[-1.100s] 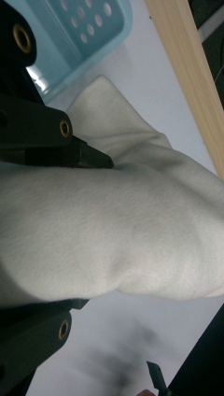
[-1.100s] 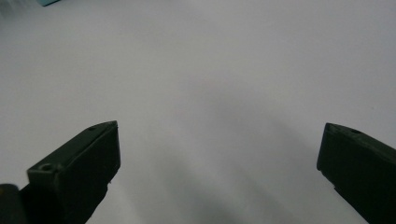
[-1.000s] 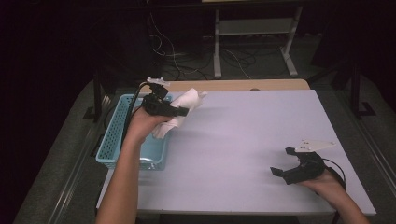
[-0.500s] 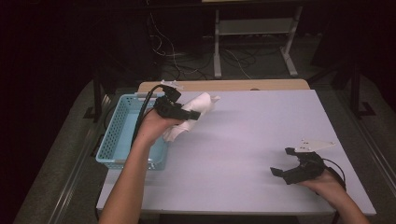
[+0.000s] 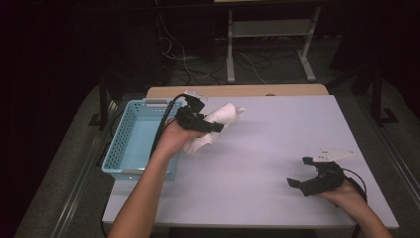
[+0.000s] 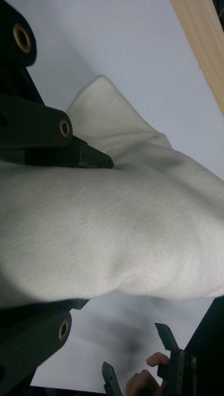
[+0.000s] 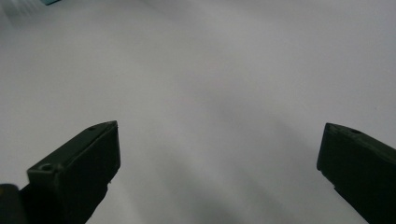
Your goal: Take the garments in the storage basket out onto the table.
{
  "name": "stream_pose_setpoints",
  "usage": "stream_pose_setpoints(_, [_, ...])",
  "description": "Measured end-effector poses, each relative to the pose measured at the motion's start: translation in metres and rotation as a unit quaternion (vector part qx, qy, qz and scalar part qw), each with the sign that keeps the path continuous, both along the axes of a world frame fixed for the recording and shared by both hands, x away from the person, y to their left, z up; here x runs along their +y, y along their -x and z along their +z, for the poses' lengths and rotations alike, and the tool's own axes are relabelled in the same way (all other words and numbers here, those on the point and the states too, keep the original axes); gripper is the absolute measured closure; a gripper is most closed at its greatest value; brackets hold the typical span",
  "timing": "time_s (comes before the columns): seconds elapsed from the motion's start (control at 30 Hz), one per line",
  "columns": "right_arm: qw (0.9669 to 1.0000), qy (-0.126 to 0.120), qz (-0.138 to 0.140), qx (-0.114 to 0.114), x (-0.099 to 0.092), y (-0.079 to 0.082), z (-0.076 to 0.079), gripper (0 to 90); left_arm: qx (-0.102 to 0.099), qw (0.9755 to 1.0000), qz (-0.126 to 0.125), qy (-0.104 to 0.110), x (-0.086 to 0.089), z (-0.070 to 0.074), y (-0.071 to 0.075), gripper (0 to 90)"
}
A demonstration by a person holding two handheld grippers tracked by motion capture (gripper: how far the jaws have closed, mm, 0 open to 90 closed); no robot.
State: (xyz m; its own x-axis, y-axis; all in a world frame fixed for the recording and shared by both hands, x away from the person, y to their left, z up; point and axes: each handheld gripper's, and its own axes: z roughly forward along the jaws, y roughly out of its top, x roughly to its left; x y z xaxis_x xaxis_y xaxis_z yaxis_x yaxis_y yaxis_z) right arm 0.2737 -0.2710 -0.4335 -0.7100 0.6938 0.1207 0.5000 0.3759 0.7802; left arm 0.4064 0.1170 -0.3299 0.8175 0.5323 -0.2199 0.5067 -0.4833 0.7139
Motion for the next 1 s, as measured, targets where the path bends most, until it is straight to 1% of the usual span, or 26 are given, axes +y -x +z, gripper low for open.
stream_pose_setpoints(0.2, [1.0, 0.0, 0.0, 0.0, 0.0, 0.0, 0.0, 0.0, 0.001, 1.0, -0.006, 0.002, -0.013, -0.006, 0.003, 50.3])
stream_pose_setpoints(0.37, [1.0, 0.001, 0.001, 0.0, 0.0, 0.0, 0.0, 0.0, -0.001, 0.9999, -0.012, -0.008, -0.026, -0.014, 0.006, 50.3])
stream_pose_setpoints(0.53, [1.0, 0.002, 0.001, 0.0, 0.0, 0.0, 0.0, 0.0, -0.003, 0.9997, -0.021, -0.01, -0.04, -0.021, 0.01, 50.2])
stream_pose_setpoints(0.63, [1.0, 0.002, 0.002, 0.0, 0.0, 0.0, 0.0, 0.0, -0.007, 0.9995, -0.027, -0.016, -0.047, -0.025, 0.012, 50.3])
stream_pose_setpoints(0.73, [1.0, 0.003, 0.003, 0.0, 0.0, 0.0, 0.0, 0.0, -0.009, 0.9993, -0.031, -0.017, -0.053, -0.029, 0.014, 50.2])
stream_pose_setpoints(0.83, [1.0, 0.004, 0.003, 0.0, 0.001, 0.0, 0.0, 0.0, -0.014, 0.9993, -0.033, -0.013, -0.059, -0.032, 0.015, 50.2])
stream_pose_setpoints(1.0, [1.0, 0.005, 0.003, -0.001, 0.001, 0.0, 0.0, 0.0, -0.013, 0.9992, -0.037, -0.011, -0.068, -0.04, 0.016, 50.1])
